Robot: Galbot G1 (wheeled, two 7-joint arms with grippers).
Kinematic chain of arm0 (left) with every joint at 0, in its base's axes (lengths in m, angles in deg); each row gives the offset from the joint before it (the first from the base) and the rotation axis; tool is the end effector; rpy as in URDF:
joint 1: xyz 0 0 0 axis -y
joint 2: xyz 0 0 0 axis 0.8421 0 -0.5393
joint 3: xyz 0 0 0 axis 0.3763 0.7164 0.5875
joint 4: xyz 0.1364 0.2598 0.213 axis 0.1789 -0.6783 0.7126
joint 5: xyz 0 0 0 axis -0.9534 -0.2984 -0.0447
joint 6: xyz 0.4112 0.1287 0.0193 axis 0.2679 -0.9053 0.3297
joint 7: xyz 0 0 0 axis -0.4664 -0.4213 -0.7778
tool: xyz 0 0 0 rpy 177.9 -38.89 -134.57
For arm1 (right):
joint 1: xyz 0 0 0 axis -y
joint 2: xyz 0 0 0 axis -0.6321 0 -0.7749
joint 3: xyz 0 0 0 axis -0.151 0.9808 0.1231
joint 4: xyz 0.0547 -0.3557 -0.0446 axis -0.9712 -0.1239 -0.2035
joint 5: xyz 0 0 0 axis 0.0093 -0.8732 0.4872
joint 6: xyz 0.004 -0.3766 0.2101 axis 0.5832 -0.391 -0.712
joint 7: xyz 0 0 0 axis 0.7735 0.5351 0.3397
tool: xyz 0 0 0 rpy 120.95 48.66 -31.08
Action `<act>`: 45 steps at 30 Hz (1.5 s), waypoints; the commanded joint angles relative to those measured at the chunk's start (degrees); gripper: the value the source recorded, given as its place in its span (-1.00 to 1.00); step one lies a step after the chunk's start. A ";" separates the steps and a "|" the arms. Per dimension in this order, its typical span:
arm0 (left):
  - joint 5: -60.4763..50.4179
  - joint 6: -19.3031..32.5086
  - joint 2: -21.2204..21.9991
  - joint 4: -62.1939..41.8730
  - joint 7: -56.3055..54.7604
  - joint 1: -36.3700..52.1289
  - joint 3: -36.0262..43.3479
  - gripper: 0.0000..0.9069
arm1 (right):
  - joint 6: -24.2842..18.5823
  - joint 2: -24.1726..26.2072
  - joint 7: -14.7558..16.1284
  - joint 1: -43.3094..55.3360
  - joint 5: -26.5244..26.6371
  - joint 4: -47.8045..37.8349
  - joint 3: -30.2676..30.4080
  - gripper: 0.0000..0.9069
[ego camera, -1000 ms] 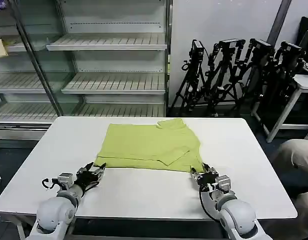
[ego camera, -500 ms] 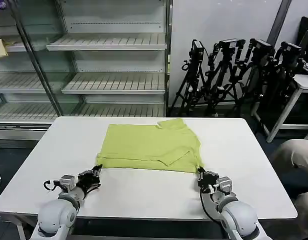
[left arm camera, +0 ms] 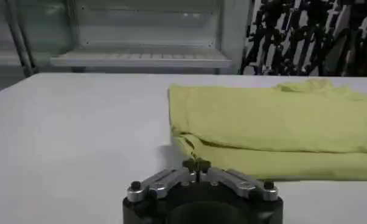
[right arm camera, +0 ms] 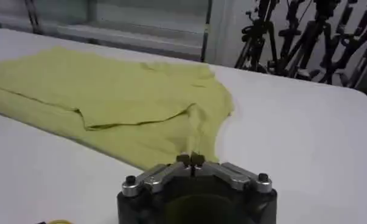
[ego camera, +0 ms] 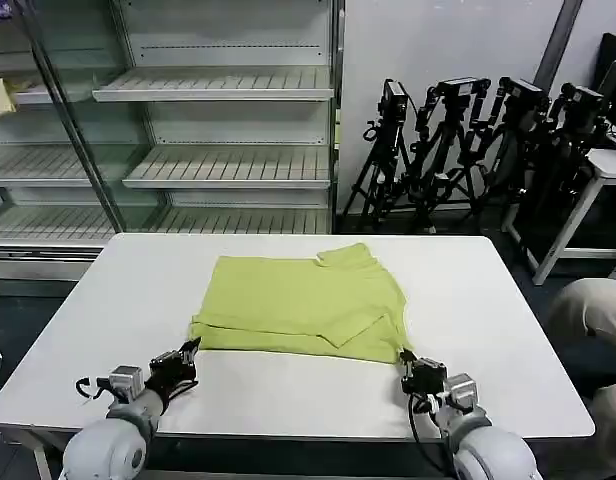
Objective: Fold and organize the clothes.
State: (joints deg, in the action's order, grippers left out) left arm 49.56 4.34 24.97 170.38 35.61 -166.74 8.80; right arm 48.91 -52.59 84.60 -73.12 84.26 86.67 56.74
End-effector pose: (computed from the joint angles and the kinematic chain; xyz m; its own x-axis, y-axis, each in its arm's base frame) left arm 0.3131 0.0883 -0.2624 -0.8959 0.1278 0.4255 0.1205 0.9917 -0.0441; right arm 0.2813 -0.0193 -0.2536 -0.8774 -0.2229 0.4247 -0.2922 0.9506 -0.1047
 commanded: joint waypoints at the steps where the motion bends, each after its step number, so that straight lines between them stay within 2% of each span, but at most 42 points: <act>1: -0.54 1.29 0.38 9.27 0.08 -13.51 -2.97 -0.98 | -1.01 0.34 0.22 -8.58 -1.62 6.01 -1.50 -1.00; 14: -0.64 3.45 1.98 10.82 1.74 -18.95 -6.28 -0.96 | -5.77 0.81 -0.29 -17.95 -5.44 9.02 -4.46 -1.00; 15: -0.64 3.57 1.97 10.93 1.79 -19.53 -6.72 0.87 | -5.99 0.86 -0.20 -18.28 -5.35 9.10 -4.79 1.00; 16: -0.66 3.74 1.96 11.05 1.94 -19.77 -6.90 1.00 | -6.04 0.93 -0.13 -18.37 -5.33 9.14 -4.88 1.00; 19: -1.80 3.91 1.79 11.62 3.23 -20.90 -7.31 1.00 | -5.70 1.43 1.36 -17.99 -5.18 9.31 -4.84 1.00; 25: -2.46 3.32 1.51 14.74 3.50 -20.24 -9.95 1.00 | -3.22 1.13 1.05 -15.93 -2.25 12.40 -7.61 1.00; 29: -1.66 2.65 -0.23 15.17 3.54 -15.88 -11.77 1.00 | -1.25 1.05 0.20 -11.57 0.45 13.05 -9.10 1.00; 32: 4.35 5.50 -1.68 12.54 3.59 -10.07 -9.74 1.00 | 1.18 0.20 -1.87 -4.04 1.85 9.97 -7.13 1.00; 36: 3.91 4.49 -3.39 5.69 3.91 -0.11 -6.13 1.00 | 1.47 -1.67 -5.68 10.22 2.49 2.72 -0.65 1.00; 41: 4.17 3.39 -4.84 -4.60 5.41 11.42 -3.23 1.00 | 1.50 -3.65 -7.56 20.18 2.32 -5.44 5.52 1.00; 45: 4.49 2.34 -5.74 -10.61 5.77 16.71 -0.93 1.00 | 1.44 -5.73 -9.66 28.78 2.24 -12.76 9.68 1.00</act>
State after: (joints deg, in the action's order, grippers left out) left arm 51.88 7.73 21.82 175.24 40.07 -169.29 2.98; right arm 49.38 -55.79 78.48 -62.23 85.55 85.62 58.92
